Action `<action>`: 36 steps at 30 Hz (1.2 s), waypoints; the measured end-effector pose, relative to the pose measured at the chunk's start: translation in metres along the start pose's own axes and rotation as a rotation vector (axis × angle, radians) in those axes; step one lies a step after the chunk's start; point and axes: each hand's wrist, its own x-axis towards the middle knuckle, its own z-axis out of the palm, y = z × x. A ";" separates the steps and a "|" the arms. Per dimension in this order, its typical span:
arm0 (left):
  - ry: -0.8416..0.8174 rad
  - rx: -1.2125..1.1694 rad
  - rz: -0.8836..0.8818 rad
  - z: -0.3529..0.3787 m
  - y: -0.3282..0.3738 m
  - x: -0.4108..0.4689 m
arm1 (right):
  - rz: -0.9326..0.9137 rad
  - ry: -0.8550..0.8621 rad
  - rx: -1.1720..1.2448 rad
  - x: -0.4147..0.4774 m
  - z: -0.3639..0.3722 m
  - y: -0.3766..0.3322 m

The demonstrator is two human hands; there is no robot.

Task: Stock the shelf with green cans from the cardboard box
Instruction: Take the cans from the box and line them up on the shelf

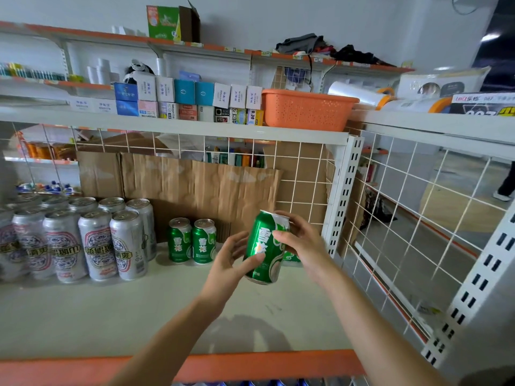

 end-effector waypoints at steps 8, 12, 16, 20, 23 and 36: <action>-0.163 -0.044 -0.113 0.000 -0.003 -0.008 | -0.006 -0.164 0.012 0.004 -0.010 -0.007; -0.171 0.031 -0.069 0.003 0.000 -0.006 | 0.010 -0.199 0.030 0.005 -0.010 0.000; -0.123 0.087 -0.072 -0.004 -0.013 0.001 | 0.036 -0.179 0.021 0.001 -0.010 0.013; -0.080 0.108 -0.114 -0.021 -0.036 0.004 | 0.112 -0.169 -0.255 -0.012 -0.014 0.034; -0.058 0.165 -0.166 -0.034 -0.053 0.006 | 0.221 -0.159 -0.554 -0.027 -0.020 0.055; -0.037 0.413 -0.210 -0.056 -0.105 0.007 | 0.164 -0.215 -1.365 -0.059 -0.008 0.135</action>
